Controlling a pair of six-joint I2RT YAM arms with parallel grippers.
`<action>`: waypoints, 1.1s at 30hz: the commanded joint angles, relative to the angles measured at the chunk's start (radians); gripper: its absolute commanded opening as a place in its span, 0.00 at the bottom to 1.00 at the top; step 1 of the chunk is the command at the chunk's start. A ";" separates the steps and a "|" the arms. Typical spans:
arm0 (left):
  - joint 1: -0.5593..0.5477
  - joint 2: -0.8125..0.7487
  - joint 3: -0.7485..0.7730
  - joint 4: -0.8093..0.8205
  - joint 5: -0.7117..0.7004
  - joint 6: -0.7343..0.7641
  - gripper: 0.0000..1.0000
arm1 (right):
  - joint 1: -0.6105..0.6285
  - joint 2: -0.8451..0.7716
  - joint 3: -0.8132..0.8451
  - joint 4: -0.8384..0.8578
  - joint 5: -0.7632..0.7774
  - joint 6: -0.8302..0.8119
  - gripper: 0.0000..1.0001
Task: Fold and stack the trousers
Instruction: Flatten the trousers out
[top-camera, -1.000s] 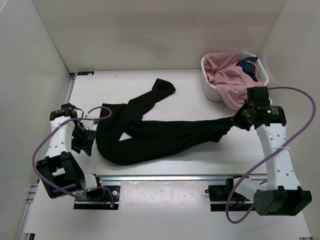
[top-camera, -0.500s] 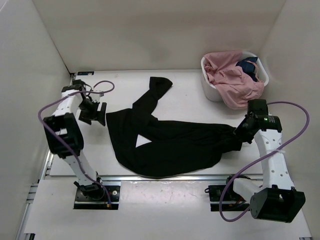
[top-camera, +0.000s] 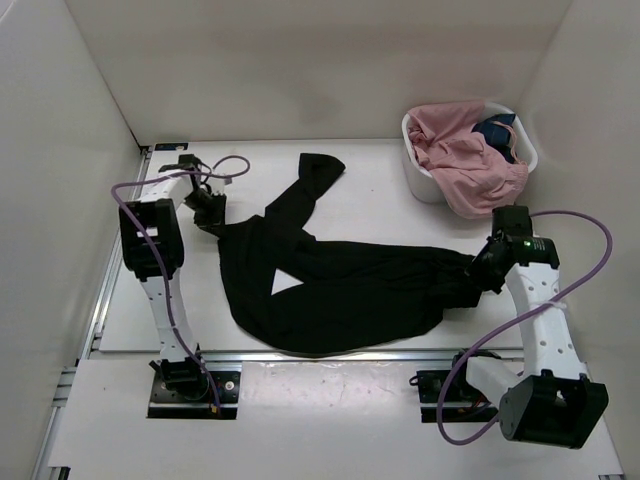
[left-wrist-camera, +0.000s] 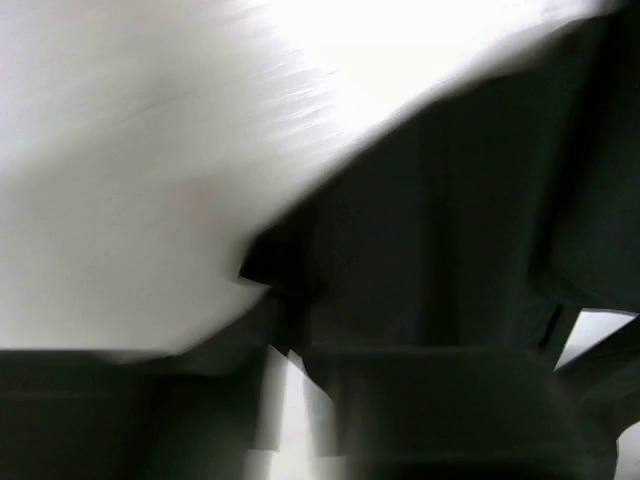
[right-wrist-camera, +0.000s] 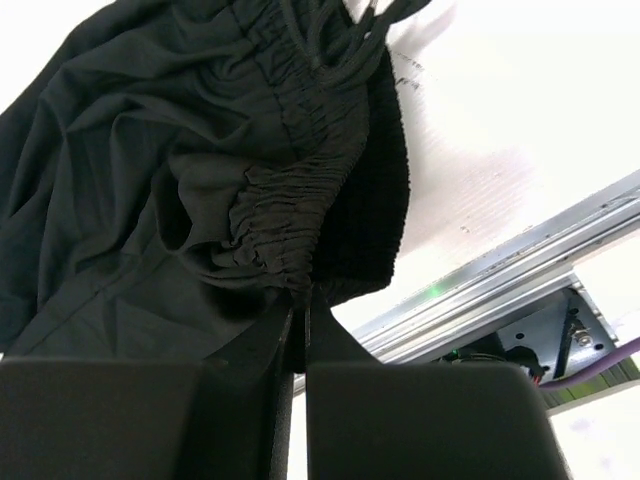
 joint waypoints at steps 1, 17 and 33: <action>-0.004 0.070 0.001 -0.045 0.064 0.019 0.14 | -0.017 0.031 0.051 0.026 0.022 -0.042 0.00; 0.354 -0.312 0.277 -0.215 -0.356 0.213 0.14 | -0.325 0.374 0.729 -0.049 -0.168 -0.147 0.00; 0.473 -0.714 -0.610 -0.042 -0.431 0.429 0.25 | -0.347 0.116 0.248 -0.058 -0.062 -0.156 0.00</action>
